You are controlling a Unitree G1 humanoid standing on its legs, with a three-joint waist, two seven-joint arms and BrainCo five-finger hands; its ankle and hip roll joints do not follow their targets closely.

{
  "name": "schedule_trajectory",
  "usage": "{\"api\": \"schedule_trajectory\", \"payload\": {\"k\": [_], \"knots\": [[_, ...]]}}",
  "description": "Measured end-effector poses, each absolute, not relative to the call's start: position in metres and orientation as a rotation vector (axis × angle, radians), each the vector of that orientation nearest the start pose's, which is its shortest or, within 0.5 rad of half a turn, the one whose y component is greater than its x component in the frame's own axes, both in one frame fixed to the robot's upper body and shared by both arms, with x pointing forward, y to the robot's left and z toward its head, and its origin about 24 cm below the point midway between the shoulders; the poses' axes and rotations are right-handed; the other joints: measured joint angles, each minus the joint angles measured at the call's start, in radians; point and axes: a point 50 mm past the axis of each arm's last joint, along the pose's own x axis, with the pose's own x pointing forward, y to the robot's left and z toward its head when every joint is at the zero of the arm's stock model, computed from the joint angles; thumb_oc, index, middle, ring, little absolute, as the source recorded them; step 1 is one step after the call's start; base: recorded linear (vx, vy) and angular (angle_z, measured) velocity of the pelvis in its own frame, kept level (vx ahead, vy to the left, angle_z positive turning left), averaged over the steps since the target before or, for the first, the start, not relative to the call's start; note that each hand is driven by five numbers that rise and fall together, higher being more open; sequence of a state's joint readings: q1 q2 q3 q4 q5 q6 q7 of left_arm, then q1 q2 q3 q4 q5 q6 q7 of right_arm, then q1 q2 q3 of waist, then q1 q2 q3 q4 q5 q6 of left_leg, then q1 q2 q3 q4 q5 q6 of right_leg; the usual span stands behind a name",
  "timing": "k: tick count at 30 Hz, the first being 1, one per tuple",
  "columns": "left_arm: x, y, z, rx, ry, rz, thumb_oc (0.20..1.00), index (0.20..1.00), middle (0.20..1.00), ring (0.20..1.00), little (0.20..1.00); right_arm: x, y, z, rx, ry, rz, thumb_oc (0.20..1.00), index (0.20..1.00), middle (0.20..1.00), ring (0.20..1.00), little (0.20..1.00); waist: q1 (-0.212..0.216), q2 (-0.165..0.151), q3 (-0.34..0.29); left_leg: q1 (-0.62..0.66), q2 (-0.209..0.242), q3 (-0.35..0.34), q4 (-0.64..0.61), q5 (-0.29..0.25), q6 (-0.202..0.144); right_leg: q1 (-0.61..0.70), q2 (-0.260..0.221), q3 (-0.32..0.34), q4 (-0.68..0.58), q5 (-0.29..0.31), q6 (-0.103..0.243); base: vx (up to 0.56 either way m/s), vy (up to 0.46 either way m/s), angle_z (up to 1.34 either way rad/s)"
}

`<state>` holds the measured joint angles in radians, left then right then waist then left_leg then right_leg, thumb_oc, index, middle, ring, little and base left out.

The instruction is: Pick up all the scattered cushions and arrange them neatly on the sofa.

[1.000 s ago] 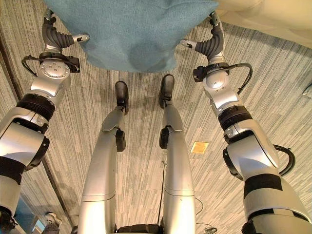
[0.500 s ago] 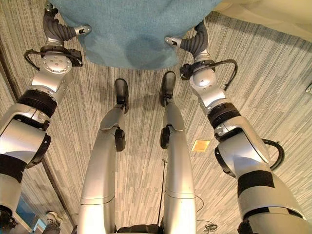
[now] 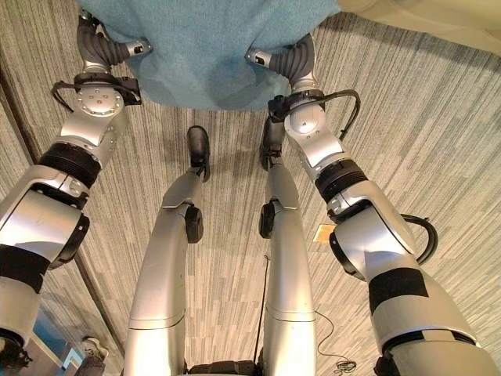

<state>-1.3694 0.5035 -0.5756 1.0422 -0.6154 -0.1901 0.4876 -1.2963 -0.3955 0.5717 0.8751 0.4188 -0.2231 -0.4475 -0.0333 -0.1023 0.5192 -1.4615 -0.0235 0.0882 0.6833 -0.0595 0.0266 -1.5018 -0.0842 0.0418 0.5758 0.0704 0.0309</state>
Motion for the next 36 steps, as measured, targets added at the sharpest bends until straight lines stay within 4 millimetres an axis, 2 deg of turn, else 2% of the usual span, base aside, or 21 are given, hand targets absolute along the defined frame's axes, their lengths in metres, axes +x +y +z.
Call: {"api": "schedule_trajectory", "payload": {"k": [1, 2, 8, 15, 18, 21, 24, 27, 29, 30, 31, 32, 33, 36], "knots": [[0.416, 0.174, 0.298, 0.148, -0.469, 0.335, 0.561, 0.561, 0.561, 0.561, 0.561, 0.407, -0.112, 0.287, -0.255, -0.585, -0.102, 0.2, 0.2, 0.2, 0.2, 0.2, 0.002, 0.002, -0.001, -0.003, 0.0, 0.0, 0.001, 0.0, 0.0, -0.003, 0.0, 0.0, 0.001, 0.0, 0.0, 0.0, 0.034, 0.01], [0.416, 0.171, 0.298, 0.115, -0.473, 0.322, 0.2, 0.2, 0.2, 0.2, 0.2, 0.406, -0.112, 0.289, -0.237, -0.589, -0.1, 0.2, 0.2, 0.2, 0.2, 0.2, 0.003, 0.006, -0.004, -0.008, -0.001, 0.001, 0.002, 0.001, 0.001, -0.007, 0.0, 0.001, 0.001, 0.0, 0.0, 0.0, 0.0, 0.0], [0.413, 0.165, 0.296, 0.018, -0.478, 0.28, 0.2, 0.2, 0.2, 0.2, 0.2, 0.404, -0.117, 0.29, -0.193, -0.593, -0.121, 0.2, 0.2, 0.2, 0.2, 0.2, 0.016, 0.006, -0.004, -0.009, -0.001, 0.006, 0.005, 0.005, 0.008, -0.01, -0.001, 0.006, 0.003, 0.006, 0.0, 0.0, 0.0, 0.0], [0.41, 0.158, 0.274, -0.065, -0.456, 0.233, 0.2, 0.2, 0.2, 0.2, 0.2, 0.402, -0.119, 0.278, -0.191, -0.567, -0.118, 0.2, 0.2, 0.2, 0.2, 0.2, 0.015, 0.006, -0.004, 0.037, -0.005, 0.01, -0.018, 0.014, 0.01, 0.03, -0.005, 0.009, -0.009, 0.013, 0.006, -0.02, -0.025, 0.02], [0.406, 0.159, 0.239, -0.1, -0.391, 0.221, 0.2, 0.2, 0.2, 0.2, 0.2, 0.399, -0.122, 0.255, -0.187, -0.531, -0.111, 0.2, 0.2, 0.2, 0.2, 0.2, 0.002, 0.006, -0.004, 0.135, -0.01, 0.01, -0.076, 0.027, 0.01, 0.122, -0.008, 0.01, -0.053, 0.018, 0.009, -0.04, -0.055, 0.02], [0.399, 0.158, 0.216, -0.135, -0.359, 0.201, 0.2, 0.2, 0.2, 0.2, 0.2, 0.394, -0.124, 0.241, -0.205, -0.527, -0.1, 0.2, 0.2, 0.2, 0.2, 0.2, -0.011, 0.004, -0.008, 0.2, -0.011, 0.012, -0.108, 0.031, 0.01, 0.183, -0.007, 0.01, -0.082, 0.019, 0.012, -0.04, -0.04, -0.02], [0.388, 0.155, 0.192, -0.17, -0.325, 0.175, 0.2, 0.2, 0.2, 0.2, 0.2, 0.388, -0.134, 0.229, -0.203, -0.515, -0.101, 0.2, 0.2, 0.2, 0.2, 0.2, -0.023, 0.004, -0.007, 0.291, -0.01, 0.013, -0.151, 0.034, 0.007, 0.266, -0.004, 0.011, -0.114, 0.019, 0.01, -0.02, -0.07, -0.03], [0.38, 0.151, 0.159, -0.189, -0.253, 0.157, 0.2, 0.2, 0.2, 0.2, 0.2, 0.378, -0.14, 0.199, -0.187, -0.467, -0.096, 0.2, 0.2, 0.2, 0.2, 0.2, -0.035, 0.004, -0.008, 0.429, -0.009, 0.011, -0.201, 0.037, 0.004, 0.391, -0.003, 0.004, -0.138, 0.015, 0.007, 0.0, -0.095, 0.0], [0.372, 0.144, 0.147, -0.211, -0.234, 0.116, 0.2, 0.2, 0.2, 0.2, 0.2, 0.368, -0.148, 0.183, -0.151, -0.444, -0.108, 0.2, 0.2, 0.2, 0.2, 0.2, -0.041, 0.003, -0.025, 0.508, -0.009, 0.009, -0.232, 0.038, -0.001, 0.464, -0.002, 0.001, -0.156, -0.002, 0.006, 0.0, -0.125, 0.0], [0.366, 0.143, 0.138, -0.219, -0.218, 0.097, 0.2, 0.2, 0.2, 0.2, 0.2, 0.362, -0.152, 0.169, -0.108, -0.409, -0.112, 0.2, 0.2, 0.2, 0.2, 0.2, -0.047, -0.003, -0.007, 0.606, -0.008, 0.007, -0.263, 0.039, -0.003, 0.553, 0.0, -0.005, -0.172, -0.006, -0.002, 0.0, 0.0, 0.0], [0.362, 0.143, 0.126, -0.222, -0.188, 0.086, 0.2, 0.2, 0.2, 0.2, 0.2, 0.358, -0.155, 0.154, -0.105, -0.374, -0.112, 0.2, 0.2, 0.2, 0.2, 0.2, -0.055, -0.004, -0.033, 0.636, -0.005, 0.004, -0.274, 0.036, -0.008, 0.583, 0.004, -0.006, -0.189, -0.014, 0.005, 0.03, -0.077, -0.09], [0.352, 0.144, 0.106, -0.221, -0.144, 0.076, 0.2, 0.2, 0.2, 0.2, 0.2, 0.348, -0.154, 0.131, -0.086, -0.322, -0.105, 0.2, 0.2, 0.2, 0.2, 0.2, -0.059, -0.004, -0.102, 0.665, -0.002, 0.003, -0.298, 0.027, -0.021, 0.61, 0.008, -0.01, -0.209, -0.02, 0.0, 0.02, -0.05, -0.16], [0.349, 0.143, 0.099, -0.218, -0.132, 0.066, 0.2, 0.2, 0.2, 0.2, 0.2, 0.344, -0.158, 0.123, -0.091, -0.306, -0.108, 0.2, 0.2, 0.2, 0.2, 0.2, -0.062, -0.007, -0.131, 0.683, 0.003, 0.006, -0.311, 0.026, -0.023, 0.624, 0.009, -0.014, -0.219, -0.021, 0.0, -0.03, -0.081, -0.19], [0.342, 0.138, 0.085, -0.233, -0.099, 0.032, 0.2, 0.2, 0.2, 0.2, 0.2, 0.334, -0.168, 0.106, -0.085, -0.261, -0.121, 0.2, 0.2, 0.2, 0.2, 0.2, -0.068, -0.007, -0.138, 0.825, 0.008, 0.013, -0.358, 0.03, -0.02, 0.75, 0.013, -0.023, -0.241, -0.024, 0.003, 0.02, -0.078, -0.11]]}}
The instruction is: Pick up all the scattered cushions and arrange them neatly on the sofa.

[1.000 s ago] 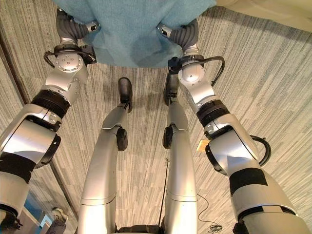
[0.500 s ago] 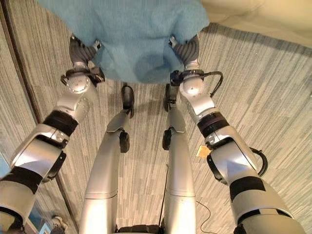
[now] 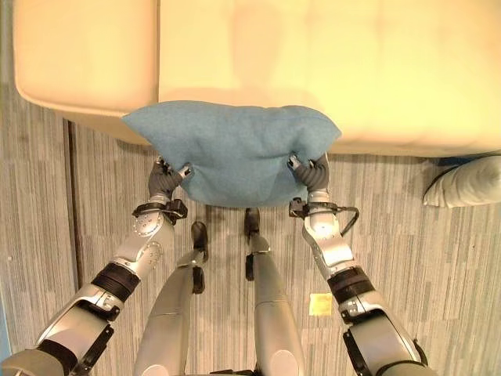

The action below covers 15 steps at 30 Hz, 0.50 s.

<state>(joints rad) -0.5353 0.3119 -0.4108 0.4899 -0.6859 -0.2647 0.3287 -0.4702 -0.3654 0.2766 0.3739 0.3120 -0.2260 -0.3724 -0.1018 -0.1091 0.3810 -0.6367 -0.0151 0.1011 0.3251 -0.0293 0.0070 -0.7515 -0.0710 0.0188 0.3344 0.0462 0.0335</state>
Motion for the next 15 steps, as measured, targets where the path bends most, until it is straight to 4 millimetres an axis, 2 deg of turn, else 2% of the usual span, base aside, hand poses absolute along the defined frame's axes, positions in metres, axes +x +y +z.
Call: {"api": "schedule_trajectory", "payload": {"k": [4, 6, 7, 8, 10, 12, 15], "knots": [[0.327, 0.14, 0.058, -0.237, -0.024, 0.01, 0.2, 0.2, 0.2, 0.2, 0.2, 0.321, -0.172, 0.086, -0.074, -0.202, -0.108, 0.2, 0.2, 0.2, 0.2, 0.2, 0.0, 0.004, -0.006, 0.171, 0.009, 0.012, -0.073, 0.003, -0.008, 0.144, 0.012, 0.002, -0.036, -0.019, -0.001, 0.14, -0.037, -0.1], [0.313, 0.147, 0.036, -0.241, 0.042, 0.028, 0.2, 0.2, 0.2, 0.2, 0.2, 0.31, -0.171, 0.068, -0.07, -0.146, -0.082, 0.2, 0.2, 0.2, 0.2, 0.2, 0.01, 0.004, -0.009, 0.288, 0.02, 0.039, -0.119, -0.002, -0.015, 0.24, 0.03, 0.025, -0.063, -0.025, -0.005, 0.13, -0.019, -0.41], [0.305, 0.149, 0.026, -0.245, 0.076, 0.038, 0.2, 0.2, 0.2, 0.2, 0.2, 0.305, -0.17, 0.059, -0.065, -0.117, -0.071, 0.2, 0.2, 0.2, 0.2, 0.2, 0.011, 0.01, -0.03, 0.326, 0.024, 0.051, -0.141, -0.002, -0.015, 0.27, 0.036, 0.034, -0.075, -0.028, -0.005, 0.25, 0.008, -0.56], [0.293, 0.146, 0.01, -0.268, 0.128, 0.031, 0.2, 0.2, 0.2, 0.2, 0.2, 0.293, -0.175, 0.042, -0.064, -0.058, -0.073, 0.2, 0.2, 0.2, 0.2, 0.2, 0.001, 0.034, -0.081, 0.403, 0.03, 0.06, -0.186, -0.006, -0.021, 0.327, 0.046, 0.038, -0.101, -0.032, -0.007, 0.19, 0.016, -0.43], [0.287, 0.147, 0.002, -0.286, 0.159, 0.035, 0.2, 0.2, 0.2, 0.2, 0.2, 0.287, -0.178, 0.031, -0.051, -0.014, -0.078, 0.2, 0.2, 0.2, 0.2, 0.2, 0.006, 0.035, -0.091, 0.469, 0.036, 0.085, -0.209, -0.008, -0.025, 0.371, 0.06, 0.058, -0.111, -0.039, -0.008, 0.11, 0.024, -0.4], [0.28, 0.147, -0.005, -0.297, 0.186, 0.034, 0.2, 0.2, 0.2, 0.2, 0.2, 0.277, -0.182, 0.015, -0.039, 0.047, -0.087, 0.2, 0.2, 0.2, 0.2, 0.2, 0.002, 0.038, -0.143, 0.488, 0.034, 0.102, -0.213, -0.009, -0.026, 0.381, 0.071, 0.083, -0.121, -0.041, -0.01, 0.12, 0.023, -0.52], [0.272, 0.152, -0.014, -0.317, 0.213, 0.051, 0.2, 0.2, 0.2, 0.2, 0.2, 0.266, -0.186, 0.002, -0.043, 0.104, -0.088, 0.2, 0.2, 0.2, 0.2, 0.2, 0.012, 0.04, -0.164, 0.583, 0.045, 0.161, -0.254, -0.009, -0.027, 0.431, 0.089, 0.093, -0.147, -0.036, 0.0, 0.09, -0.015, -0.8]]}}
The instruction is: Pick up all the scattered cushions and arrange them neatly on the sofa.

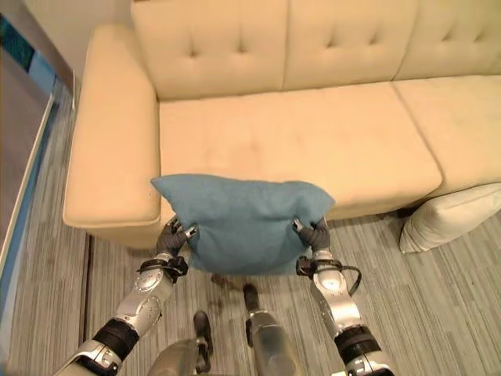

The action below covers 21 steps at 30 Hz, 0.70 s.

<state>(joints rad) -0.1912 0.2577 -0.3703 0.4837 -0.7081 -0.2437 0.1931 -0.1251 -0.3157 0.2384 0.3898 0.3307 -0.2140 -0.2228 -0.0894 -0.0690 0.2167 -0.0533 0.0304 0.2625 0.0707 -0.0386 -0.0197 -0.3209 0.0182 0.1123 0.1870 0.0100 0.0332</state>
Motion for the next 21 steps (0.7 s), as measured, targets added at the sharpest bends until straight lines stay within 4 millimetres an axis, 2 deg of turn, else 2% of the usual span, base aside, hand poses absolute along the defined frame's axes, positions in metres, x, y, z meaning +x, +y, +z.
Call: {"api": "schedule_trajectory", "payload": {"k": [1, 2, 3, 4, 9, 11, 12, 14, 15, 16, 17, 18, 19, 20, 21], "knots": [[0.266, 0.156, -0.019, -0.324, 0.229, 0.069, 0.2, 0.2, 0.2, 0.2, 0.2, 0.264, -0.183, -0.001, -0.04, 0.121, -0.073, 0.2, 0.2, 0.2, 0.2, 0.2, 0.014, -0.005, -0.017, 0.018, 0.005, 0.039, -0.003, -0.002, -0.003, 0.001, -0.012, -0.03, -0.012, -0.007, -0.007, 0.09, -0.083, -1.41], [0.261, 0.164, -0.023, -0.334, 0.241, 0.098, 0.2, 0.2, 0.2, 0.2, 0.2, 0.263, -0.181, -0.003, -0.043, 0.13, -0.051, 0.2, 0.2, 0.2, 0.2, 0.2, 0.033, 0.0, -0.029, 0.037, 0.034, 0.071, 0.001, -0.003, -0.003, 0.012, -0.035, -0.109, -0.031, -0.001, -0.002, 0.12, -0.114, -1.39], [0.258, 0.165, -0.026, -0.348, 0.252, 0.108, 0.2, 0.2, 0.2, 0.2, 0.2, 0.262, -0.18, -0.005, -0.045, 0.136, -0.043, 0.2, 0.2, 0.2, 0.2, 0.2, 0.038, 0.015, -0.035, 0.049, 0.05, 0.068, -0.002, -0.015, -0.004, 0.024, -0.046, -0.169, -0.029, -0.002, 0.01, 0.09, -0.098, -1.16], [0.253, 0.165, -0.031, -0.36, 0.271, 0.107, 0.2, 0.2, 0.2, 0.2, 0.2, 0.252, -0.185, -0.014, -0.053, 0.175, -0.048, 0.2, 0.2, 0.2, 0.2, 0.2, 0.04, 0.018, -0.046, 0.088, 0.061, 0.061, -0.014, -0.031, -0.019, 0.053, -0.062, -0.242, -0.012, 0.003, 0.03, 0.12, -0.117, -0.37], [0.252, 0.149, -0.035, -0.377, 0.308, 0.055, 0.2, 0.2, 0.2, 0.2, 0.2, 0.242, -0.206, -0.02, -0.08, 0.223, -0.105, 0.2, 0.2, 0.2, 0.2, 0.2, 0.013, 0.037, -0.056, 0.083, 0.088, -0.031, 0.025, -0.014, -0.041, 0.094, -0.037, -0.265, -0.016, -0.014, 0.007, 0.06, -0.134, 0.17], [0.251, 0.141, -0.036, -0.389, 0.319, 0.033, 0.2, 0.2, 0.2, 0.2, 0.2, 0.243, -0.214, -0.016, -0.108, 0.213, -0.11, 0.2, 0.2, 0.2, 0.2, 0.2, 0.018, 0.037, -0.057, 0.043, 0.097, -0.095, 0.097, 0.023, -0.083, 0.105, -0.029, -0.265, -0.014, -0.019, -0.003, -0.05, -0.177, 0.36], [0.254, 0.139, -0.034, -0.381, 0.313, 0.02, 0.2, 0.2, 0.2, 0.2, 0.2, 0.243, -0.216, -0.016, -0.109, 0.212, -0.119, 0.2, 0.2, 0.2, 0.2, 0.2, 0.007, 0.028, -0.053, -0.013, 0.1, -0.136, 0.169, 0.043, -0.116, 0.104, -0.037, -0.264, -0.011, -0.025, -0.012, -0.01, -0.048, 0.74], [0.255, 0.138, -0.034, -0.379, 0.315, 0.014, 0.2, 0.2, 0.2, 0.2, 0.2, 0.243, -0.219, -0.015, -0.116, 0.212, -0.125, 0.2, 0.2, 0.2, 0.2, 0.2, 0.001, 0.017, -0.052, -0.069, 0.093, -0.15, 0.268, 0.063, -0.118, 0.112, -0.045, -0.276, -0.036, -0.027, -0.021, 0.01, -0.069, 0.56], [0.254, 0.137, -0.034, -0.38, 0.316, 0.016, 0.2, 0.2, 0.2, 0.2, 0.2, 0.243, -0.216, -0.016, -0.115, 0.214, -0.117, 0.2, 0.2, 0.2, 0.2, 0.2, -0.001, 0.003, -0.049, -0.109, 0.084, -0.152, 0.342, 0.061, -0.119, 0.126, -0.039, -0.285, -0.075, -0.03, -0.019, 0.07, -0.052, 0.1], [0.255, 0.141, -0.033, -0.372, 0.312, 0.02, 0.2, 0.2, 0.2, 0.2, 0.2, 0.243, -0.213, -0.017, -0.111, 0.216, -0.111, 0.2, 0.2, 0.2, 0.2, 0.2, -0.001, 0.002, -0.056, -0.114, 0.048, -0.167, 0.319, 0.051, -0.1, 0.139, -0.039, -0.276, -0.133, -0.04, 0.003, 0.09, 0.004, -0.14], [0.256, 0.138, -0.032, -0.391, 0.304, 0.024, 0.2, 0.2, 0.2, 0.2, 0.2, 0.246, -0.215, -0.014, -0.119, 0.205, -0.113, 0.2, 0.2, 0.2, 0.2, 0.2, 0.014, 0.026, -0.058, -0.126, 0.055, -0.174, 0.263, 0.048, -0.088, 0.12, -0.013, -0.268, -0.11, -0.066, 0.04, 0.11, 0.029, -0.36], [0.258, 0.135, -0.028, -0.398, 0.287, 0.015, 0.2, 0.2, 0.2, 0.2, 0.2, 0.248, -0.219, -0.009, -0.133, 0.186, -0.114, 0.2, 0.2, 0.2, 0.2, 0.2, 0.022, 0.053, -0.052, -0.142, 0.099, -0.175, 0.242, 0.046, -0.094, 0.055, 0.006, -0.253, 0.082, -0.1, -0.07, 0.12, 0.064, 0.19], [0.263, 0.138, -0.022, -0.373, 0.265, -0.007, 0.2, 0.2, 0.2, 0.2, 0.2, 0.244, -0.222, -0.011, -0.128, 0.196, -0.133, 0.2, 0.2, 0.2, 0.2, 0.2, -0.01, 0.013, -0.041, -0.147, 0.1, -0.166, 0.191, 0.029, -0.099, 0.079, -0.028, -0.204, 0.166, -0.178, -0.121, 0.14, 0.101, 0.7], [0.265, 0.136, -0.023, -0.379, 0.271, -0.009, 0.2, 0.2, 0.2, 0.2, 0.2, 0.243, -0.223, -0.015, -0.121, 0.216, -0.15, 0.2, 0.2, 0.2, 0.2, 0.2, -0.025, 0.02, -0.034, -0.15, 0.11, -0.165, 0.144, 0.03, -0.09, 0.092, -0.021, -0.21, 0.154, -0.189, -0.099, 0.15, 0.108, 0.95], [0.263, 0.133, -0.024, -0.373, 0.281, -0.021, 0.2, 0.2, 0.2, 0.2, 0.2, 0.239, -0.223, -0.021, -0.112, 0.244, -0.162, 0.2, 0.2, 0.2, 0.2, 0.2, -0.01, 0.003, -0.044, -0.16, 0.099, -0.149, 0.083, 0.036, -0.079, 0.089, -0.021, -0.203, 0.128, -0.171, -0.072, 0.1, 0.077, 0.23]]}}
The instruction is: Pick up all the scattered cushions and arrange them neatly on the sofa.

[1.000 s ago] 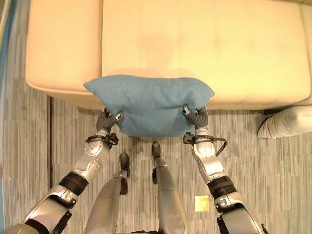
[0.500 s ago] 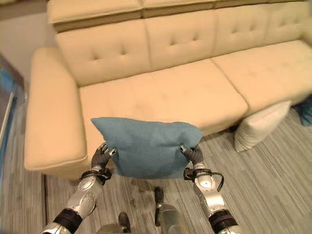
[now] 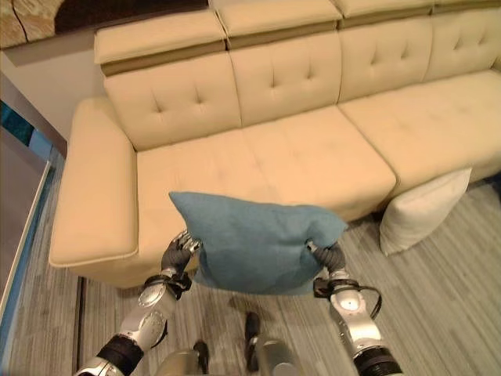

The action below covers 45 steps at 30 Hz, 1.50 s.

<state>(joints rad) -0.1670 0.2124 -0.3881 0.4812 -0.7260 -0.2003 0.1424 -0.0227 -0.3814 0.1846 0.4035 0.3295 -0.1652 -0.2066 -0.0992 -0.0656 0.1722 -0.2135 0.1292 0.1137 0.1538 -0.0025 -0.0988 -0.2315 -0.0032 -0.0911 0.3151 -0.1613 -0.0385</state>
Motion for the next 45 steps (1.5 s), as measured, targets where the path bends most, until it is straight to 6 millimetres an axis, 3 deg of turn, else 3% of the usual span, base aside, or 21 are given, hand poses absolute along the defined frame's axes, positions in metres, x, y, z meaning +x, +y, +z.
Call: {"api": "schedule_trajectory", "payload": {"k": [1, 4, 9, 10, 11, 15, 20, 22, 24, 26, 28, 29, 31, 35, 36, 37, 38, 39, 41, 44, 45], "knots": [[0.261, 0.134, -0.026, -0.371, 0.287, -0.02, 0.2, 0.2, 0.2, 0.2, 0.2, 0.239, -0.222, -0.022, -0.112, 0.247, -0.163, 0.2, 0.2, 0.2, 0.2, 0.2, 0.017, -0.023, 0.004, 0.004, -0.023, -0.013, -0.025, 0.003, 0.003, 0.0, 0.002, 0.027, -0.03, 0.035, 0.015, 0.22, 0.199, -0.63], [0.25, 0.142, -0.037, -0.371, 0.326, 0.013, 0.2, 0.2, 0.2, 0.2, 0.2, 0.242, -0.214, -0.022, -0.103, 0.246, -0.14, 0.2, 0.2, 0.2, 0.2, 0.2, 0.041, -0.013, 0.005, 0.048, -0.074, -0.048, -0.025, 0.007, 0.024, 0.07, 0.046, 0.081, -0.165, 0.116, 0.012, 0.22, 0.232, -0.67], [0.25, 0.142, -0.037, -0.388, 0.327, 0.021, 0.2, 0.2, 0.2, 0.2, 0.2, 0.242, -0.214, -0.023, -0.105, 0.251, -0.132, 0.2, 0.2, 0.2, 0.2, 0.2, 0.049, 0.011, 0.01, 0.126, -0.113, -0.032, -0.068, 0.0, 0.107, 0.099, 0.067, 0.095, -0.154, 0.105, 0.014, 0.11, 0.14, -0.25], [0.25, 0.148, -0.037, -0.376, 0.323, 0.032, 0.2, 0.2, 0.2, 0.2, 0.2, 0.241, -0.211, -0.024, -0.1, 0.254, -0.125, 0.2, 0.2, 0.2, 0.2, 0.2, 0.058, -0.003, 0.01, 0.133, -0.128, -0.022, -0.07, -0.005, 0.12, 0.084, 0.055, 0.103, -0.121, 0.086, 0.032, 0.14, 0.158, -0.16], [0.25, 0.15, -0.037, -0.373, 0.323, 0.036, 0.2, 0.2, 0.2, 0.2, 0.2, 0.241, -0.208, -0.025, -0.1, 0.255, -0.113, 0.2, 0.2, 0.2, 0.2, 0.2, 0.064, -0.009, 0.008, 0.135, -0.142, -0.008, -0.07, -0.009, 0.141, 0.05, 0.032, 0.101, -0.045, 0.055, 0.093, 0.16, 0.137, -0.14], [0.251, 0.165, -0.035, -0.355, 0.314, 0.074, 0.2, 0.2, 0.2, 0.2, 0.2, 0.242, -0.196, -0.027, -0.096, 0.264, -0.044, 0.2, 0.2, 0.2, 0.2, 0.2, 0.093, -0.001, 0.012, 0.178, -0.145, 0.017, -0.078, -0.022, 0.166, -0.001, -0.011, 0.087, 0.109, 0.024, 0.14, 0.17, 0.079, -0.19], [0.256, 0.174, -0.03, -0.353, 0.285, 0.103, 0.2, 0.2, 0.2, 0.2, 0.2, 0.242, -0.185, -0.028, -0.087, 0.265, -0.003, 0.2, 0.2, 0.2, 0.2, 0.2, 0.086, -0.009, 0.012, 0.177, -0.134, -0.04, -0.099, -0.044, 0.174, -0.084, 0.022, 0.135, 0.012, 0.034, 0.141, 0.37, 0.007, 0.14], [0.257, 0.171, -0.031, -0.353, 0.291, 0.096, 0.2, 0.2, 0.2, 0.2, 0.2, 0.238, -0.186, -0.032, -0.083, 0.283, -0.015, 0.2, 0.2, 0.2, 0.2, 0.2, 0.025, -0.014, 0.011, 0.178, -0.136, -0.11, -0.085, -0.061, 0.159, -0.091, 0.032, 0.18, -0.144, 0.096, 0.193, 0.31, -0.06, 1.04], [0.235, 0.161, -0.05, -0.374, 0.369, 0.091, 0.2, 0.2, 0.2, 0.2, 0.2, 0.216, -0.196, -0.049, -0.082, 0.364, -0.05, 0.2, 0.2, 0.2, 0.2, 0.2, 0.009, -0.031, -0.038, 0.239, -0.144, -0.186, -0.069, -0.123, 0.112, -0.042, 0.026, 0.185, -0.039, 0.124, 0.117, 0.31, -0.127, 1.32], [0.23, 0.157, -0.053, -0.374, 0.384, 0.08, 0.2, 0.2, 0.2, 0.2, 0.2, 0.217, -0.201, -0.048, -0.086, 0.363, -0.067, 0.2, 0.2, 0.2, 0.2, 0.2, 0.02, -0.001, -0.05, 0.216, -0.12, -0.199, 0.019, -0.143, 0.081, -0.022, 0.056, 0.151, -0.063, 0.11, 0.088, 0.31, -0.248, 0.66], [0.24, 0.147, -0.05, -0.413, 0.38, 0.068, 0.2, 0.2, 0.2, 0.2, 0.2, 0.216, -0.206, -0.046, -0.078, 0.358, -0.092, 0.2, 0.2, 0.2, 0.2, 0.2, -0.005, -0.023, -0.038, 0.066, -0.122, -0.2, 0.305, -0.112, -0.012, 0.022, 0.031, 0.067, -0.079, 0.094, 0.01, 0.13, -0.125, 0.96], [0.242, 0.141, -0.048, -0.422, 0.378, 0.048, 0.2, 0.2, 0.2, 0.2, 0.2, 0.216, -0.21, -0.046, -0.082, 0.359, -0.104, 0.2, 0.2, 0.2, 0.2, 0.2, -0.003, -0.032, -0.036, -0.01, -0.123, -0.172, 0.433, -0.11, 0.012, 0.038, 0.035, 0.049, -0.094, 0.104, 0.0, 0.19, -0.118, 0.68], [0.245, 0.142, -0.045, -0.427, 0.365, 0.045, 0.2, 0.2, 0.2, 0.2, 0.2, 0.222, -0.21, -0.039, -0.082, 0.323, -0.099, 0.2, 0.2, 0.2, 0.2, 0.2, 0.015, -0.057, -0.038, -0.073, -0.102, -0.095, 0.39, -0.1, 0.025, 0.094, 0.064, 0.052, -0.176, 0.104, -0.008, 0.27, -0.055, 0.06], [0.25, 0.15, -0.041, -0.395, 0.352, 0.043, 0.2, 0.2, 0.2, 0.2, 0.2, 0.232, -0.206, -0.032, -0.061, 0.293, -0.097, 0.2, 0.2, 0.2, 0.2, 0.2, 0.022, -0.108, -0.026, -0.078, -0.114, -0.059, 0.078, -0.044, 0.04, 0.163, 0.083, 0.067, -0.274, 0.148, 0.029, 0.23, 0.047, -0.2], [0.25, 0.15, -0.042, -0.396, 0.354, 0.044, 0.2, 0.2, 0.2, 0.2, 0.2, 0.233, -0.203, -0.033, -0.051, 0.294, -0.096, 0.2, 0.2, 0.2, 0.2, 0.2, 0.033, -0.105, -0.014, -0.076, -0.113, -0.082, 0.02, -0.011, 0.042, 0.167, 0.087, 0.068, -0.244, 0.077, 0.205, 0.26, 0.122, -0.31], [0.249, 0.145, -0.042, -0.415, 0.356, 0.042, 0.2, 0.2, 0.2, 0.2, 0.2, 0.235, -0.209, -0.032, -0.058, 0.288, -0.115, 0.2, 0.2, 0.2, 0.2, 0.2, 0.025, -0.052, 0.011, -0.078, -0.07, -0.138, -0.024, 0.01, 0.051, 0.125, 0.093, 0.048, -0.121, 0.017, 0.154, 0.37, 0.219, -0.55], [0.25, 0.14, -0.042, -0.437, 0.352, 0.042, 0.2, 0.2, 0.2, 0.2, 0.2, 0.238, -0.218, -0.025, -0.097, 0.264, -0.112, 0.2, 0.2, 0.2, 0.2, 0.2, 0.047, -0.029, 0.005, -0.09, 0.006, -0.168, -0.066, 0.057, -0.002, 0.105, 0.022, 0.104, -0.038, -0.06, 0.007, 0.28, 0.176, -0.3], [0.249, 0.135, -0.043, -0.448, 0.366, 0.035, 0.2, 0.2, 0.2, 0.2, 0.2, 0.238, -0.22, -0.027, -0.086, 0.274, -0.13, 0.2, 0.2, 0.2, 0.2, 0.2, 0.029, 0.005, 0.01, -0.103, 0.043, -0.169, -0.072, 0.069, 0.001, 0.133, 0.058, 0.114, -0.039, -0.04, -0.007, 0.31, 0.235, -0.26], [0.248, 0.132, -0.045, -0.45, 0.373, 0.029, 0.2, 0.2, 0.2, 0.2, 0.2, 0.236, -0.227, -0.028, -0.098, 0.288, -0.156, 0.2, 0.2, 0.2, 0.2, 0.2, 0.039, -0.002, 0.009, -0.111, 0.04, -0.142, -0.043, 0.073, 0.006, 0.157, 0.052, 0.128, -0.061, -0.04, -0.02, 0.27, 0.232, -0.27], [0.25, 0.137, -0.042, -0.434, 0.36, 0.026, 0.2, 0.2, 0.2, 0.2, 0.2, 0.237, -0.223, -0.027, -0.097, 0.283, -0.141, 0.2, 0.2, 0.2, 0.2, 0.2, 0.048, -0.021, 0.014, -0.058, -0.078, -0.115, -0.066, 0.081, 0.041, 0.261, 0.027, 0.165, -0.164, -0.031, 0.001, 0.21, 0.189, -0.32], [0.251, 0.136, -0.041, -0.433, 0.357, 0.017, 0.2, 0.2, 0.2, 0.2, 0.2, 0.237, -0.223, -0.027, -0.096, 0.283, -0.142, 0.2, 0.2, 0.2, 0.2, 0.2, 0.052, -0.023, 0.015, -0.037, -0.106, -0.102, -0.113, 0.135, 0.105, 0.276, 0.028, 0.163, -0.166, -0.034, 0.015, 0.28, 0.32, -0.21]]}}
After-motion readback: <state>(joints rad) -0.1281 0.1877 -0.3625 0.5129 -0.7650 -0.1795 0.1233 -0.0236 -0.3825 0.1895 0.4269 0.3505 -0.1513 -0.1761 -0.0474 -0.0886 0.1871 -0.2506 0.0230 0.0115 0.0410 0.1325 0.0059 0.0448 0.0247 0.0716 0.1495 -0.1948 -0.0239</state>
